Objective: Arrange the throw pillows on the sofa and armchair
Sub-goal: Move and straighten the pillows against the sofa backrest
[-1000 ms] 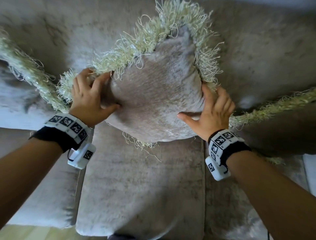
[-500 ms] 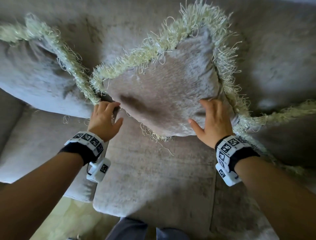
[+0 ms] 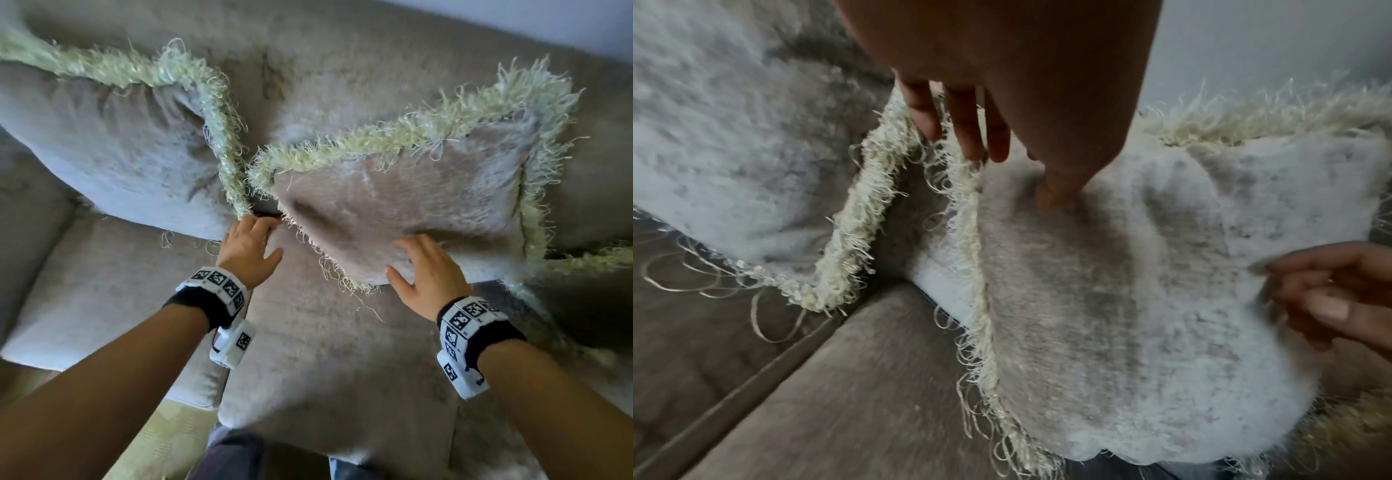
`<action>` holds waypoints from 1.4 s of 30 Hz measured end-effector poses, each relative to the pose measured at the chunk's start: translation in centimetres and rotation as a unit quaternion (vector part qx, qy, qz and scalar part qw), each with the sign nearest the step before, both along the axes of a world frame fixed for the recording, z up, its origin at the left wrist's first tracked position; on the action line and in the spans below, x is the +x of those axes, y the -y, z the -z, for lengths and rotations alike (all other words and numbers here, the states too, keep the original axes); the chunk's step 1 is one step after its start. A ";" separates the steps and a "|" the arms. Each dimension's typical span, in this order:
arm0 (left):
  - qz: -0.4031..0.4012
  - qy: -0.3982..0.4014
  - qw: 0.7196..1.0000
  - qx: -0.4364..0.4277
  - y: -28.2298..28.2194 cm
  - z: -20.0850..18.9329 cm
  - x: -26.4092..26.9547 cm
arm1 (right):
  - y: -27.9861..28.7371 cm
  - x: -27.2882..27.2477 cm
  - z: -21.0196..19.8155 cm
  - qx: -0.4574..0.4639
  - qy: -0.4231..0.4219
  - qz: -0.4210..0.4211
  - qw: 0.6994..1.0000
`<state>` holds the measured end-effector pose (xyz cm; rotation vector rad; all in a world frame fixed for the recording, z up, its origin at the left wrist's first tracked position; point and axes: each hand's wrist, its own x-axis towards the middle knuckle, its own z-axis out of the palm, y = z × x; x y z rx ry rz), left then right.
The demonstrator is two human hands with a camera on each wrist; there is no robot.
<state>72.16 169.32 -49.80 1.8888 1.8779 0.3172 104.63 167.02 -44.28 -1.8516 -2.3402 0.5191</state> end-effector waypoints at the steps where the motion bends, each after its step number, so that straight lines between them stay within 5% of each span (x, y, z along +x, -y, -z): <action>1: 0.001 0.004 1.000 -0.010 0.1 -0.1 -1.7 | 0.1 -1.7 0.0 -0.011 -0.009 0.012 1.000; 9: 0.007 -0.023 1.000 -0.018 -0.2 -0.8 -13.7 | -0.9 -12.8 0.8 -0.028 -0.029 0.040 0.998; 20: -0.075 0.005 0.996 -0.052 -0.6 3.5 -18.9 | -4.5 -19.4 4.1 -0.020 -0.008 -0.047 0.999; 26: -0.162 0.030 0.985 -0.057 -1.1 2.7 -25.2 | -7.2 -25.4 1.0 0.049 0.004 -0.138 0.989; 34: -0.261 0.071 0.962 0.030 -5.4 2.9 -37.9 | -13.9 -40.3 -2.5 0.191 -0.006 -0.199 0.961; 42: -0.179 0.075 0.979 -0.056 -11.0 2.6 -48.8 | -18.4 -52.6 -5.4 0.145 0.067 -0.129 0.979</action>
